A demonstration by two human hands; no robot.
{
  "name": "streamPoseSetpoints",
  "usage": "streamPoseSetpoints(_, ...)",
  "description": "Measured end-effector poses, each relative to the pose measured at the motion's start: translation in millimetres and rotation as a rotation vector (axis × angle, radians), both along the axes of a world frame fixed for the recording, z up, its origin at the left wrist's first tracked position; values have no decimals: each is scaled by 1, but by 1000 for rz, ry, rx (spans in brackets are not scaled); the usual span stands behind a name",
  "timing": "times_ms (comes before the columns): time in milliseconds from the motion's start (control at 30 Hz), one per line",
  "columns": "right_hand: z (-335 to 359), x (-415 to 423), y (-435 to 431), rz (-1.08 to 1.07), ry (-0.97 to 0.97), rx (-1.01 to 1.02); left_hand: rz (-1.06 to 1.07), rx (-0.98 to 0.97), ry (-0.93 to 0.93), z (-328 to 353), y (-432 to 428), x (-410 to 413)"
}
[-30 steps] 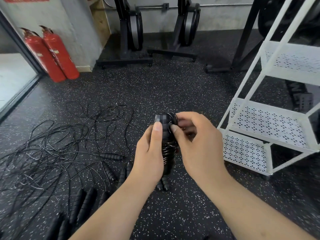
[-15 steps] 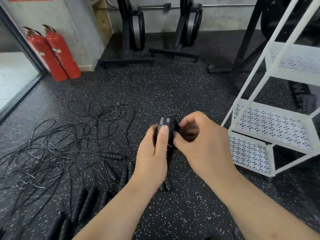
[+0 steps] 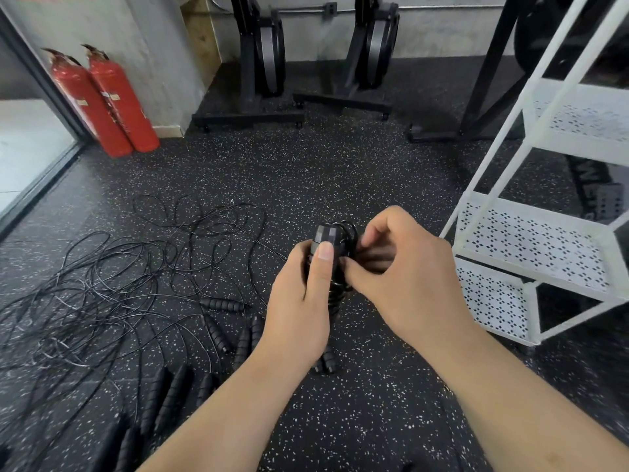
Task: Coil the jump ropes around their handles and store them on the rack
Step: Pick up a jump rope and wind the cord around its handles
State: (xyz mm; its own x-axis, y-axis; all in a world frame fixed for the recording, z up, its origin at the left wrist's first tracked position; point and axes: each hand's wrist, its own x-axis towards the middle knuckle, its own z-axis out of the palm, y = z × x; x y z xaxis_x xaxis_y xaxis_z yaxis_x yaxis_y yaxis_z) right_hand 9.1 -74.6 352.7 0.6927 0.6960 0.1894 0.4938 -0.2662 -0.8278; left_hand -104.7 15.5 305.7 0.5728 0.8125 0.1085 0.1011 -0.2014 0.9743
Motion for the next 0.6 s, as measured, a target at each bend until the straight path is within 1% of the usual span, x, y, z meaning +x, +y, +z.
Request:
streamPoseSetpoints(67, 0, -1, 0, -21, -34, -18, -12, 13, 2, 0, -1, 0)
streamPoseSetpoints(133, -1, -6, 0, -67, -124, -37, -11, 25, -4, 1, -2, 0)
streamPoseSetpoints(267, -3, -14, 3, -138, -201, -1, 4, 44, -5, -1, -2, 1)
streamPoseSetpoints(433, -7, -19, 5, -161, -225, 11, 21, 73, 3, -1, -4, 0)
streamPoseSetpoints(600, -11, -23, 7, -174, -166, -2, 32, 112, 25, 0, -5, -3)
